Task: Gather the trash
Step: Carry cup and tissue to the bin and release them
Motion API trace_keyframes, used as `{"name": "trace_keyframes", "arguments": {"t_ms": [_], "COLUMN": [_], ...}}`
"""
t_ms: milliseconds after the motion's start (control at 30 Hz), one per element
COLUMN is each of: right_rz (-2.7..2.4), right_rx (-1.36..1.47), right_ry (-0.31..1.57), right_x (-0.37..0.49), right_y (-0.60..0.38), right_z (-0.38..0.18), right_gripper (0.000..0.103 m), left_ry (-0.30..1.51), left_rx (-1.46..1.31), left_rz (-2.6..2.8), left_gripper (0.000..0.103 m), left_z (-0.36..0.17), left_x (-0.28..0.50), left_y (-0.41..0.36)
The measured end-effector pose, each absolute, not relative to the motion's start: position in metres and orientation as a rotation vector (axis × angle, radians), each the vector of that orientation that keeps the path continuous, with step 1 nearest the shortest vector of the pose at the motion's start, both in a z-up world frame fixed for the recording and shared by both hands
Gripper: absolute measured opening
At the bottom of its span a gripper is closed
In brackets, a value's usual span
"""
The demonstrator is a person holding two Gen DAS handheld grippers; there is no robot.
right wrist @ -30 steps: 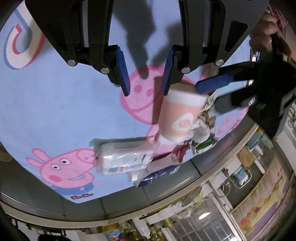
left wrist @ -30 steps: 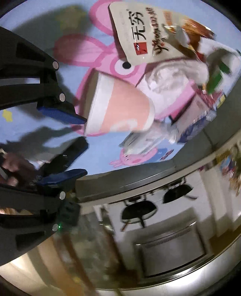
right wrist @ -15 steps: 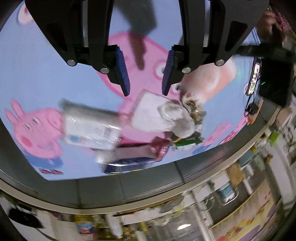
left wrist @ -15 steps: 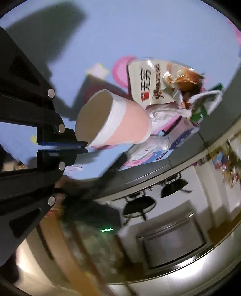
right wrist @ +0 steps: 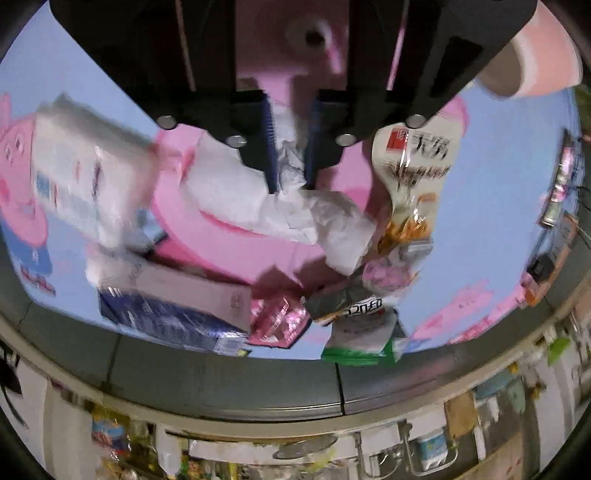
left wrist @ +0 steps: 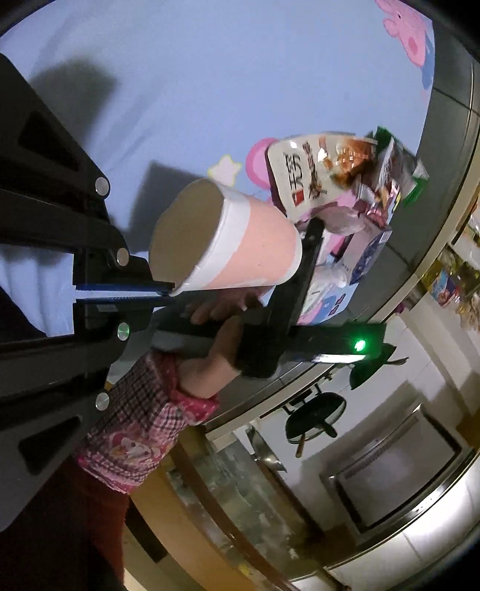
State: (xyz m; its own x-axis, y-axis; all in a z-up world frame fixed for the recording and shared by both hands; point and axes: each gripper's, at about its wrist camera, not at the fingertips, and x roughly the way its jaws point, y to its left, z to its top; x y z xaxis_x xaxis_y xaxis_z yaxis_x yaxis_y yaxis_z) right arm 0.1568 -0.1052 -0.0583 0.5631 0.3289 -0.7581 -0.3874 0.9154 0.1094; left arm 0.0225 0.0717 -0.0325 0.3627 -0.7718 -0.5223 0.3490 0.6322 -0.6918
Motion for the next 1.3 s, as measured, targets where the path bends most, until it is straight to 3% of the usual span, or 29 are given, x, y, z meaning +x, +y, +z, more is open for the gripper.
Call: {"name": "trace_keyframes", "arguments": {"t_ms": [433,600,867,1300], "right_rz": [0.32,0.21,0.003,-0.177], "right_rx": [0.427,0.571,0.648,0.814], "right_ry": [0.776,0.723,0.466,0.516], "right_x": [-0.002,-0.019,-0.053,-0.035], "right_y": [-0.293,-0.355,-0.473,-0.569], "right_z": [-0.044,-0.049,-0.01,-0.078], "right_gripper": [0.01,0.01,0.01,0.014], "left_ry": [1.016,1.059,0.979,1.11], "left_rx": [-0.337,-0.248,-0.122,0.025], "left_rz": [-0.887,-0.969,-1.113,-1.163], "left_gripper": [0.002,0.002,0.002,0.003], "left_z": [-0.025,-0.019,0.037,0.01], "left_x": [0.039,0.045,0.086,0.139], "left_y": [-0.025,-0.094,-0.218,-0.397]}}
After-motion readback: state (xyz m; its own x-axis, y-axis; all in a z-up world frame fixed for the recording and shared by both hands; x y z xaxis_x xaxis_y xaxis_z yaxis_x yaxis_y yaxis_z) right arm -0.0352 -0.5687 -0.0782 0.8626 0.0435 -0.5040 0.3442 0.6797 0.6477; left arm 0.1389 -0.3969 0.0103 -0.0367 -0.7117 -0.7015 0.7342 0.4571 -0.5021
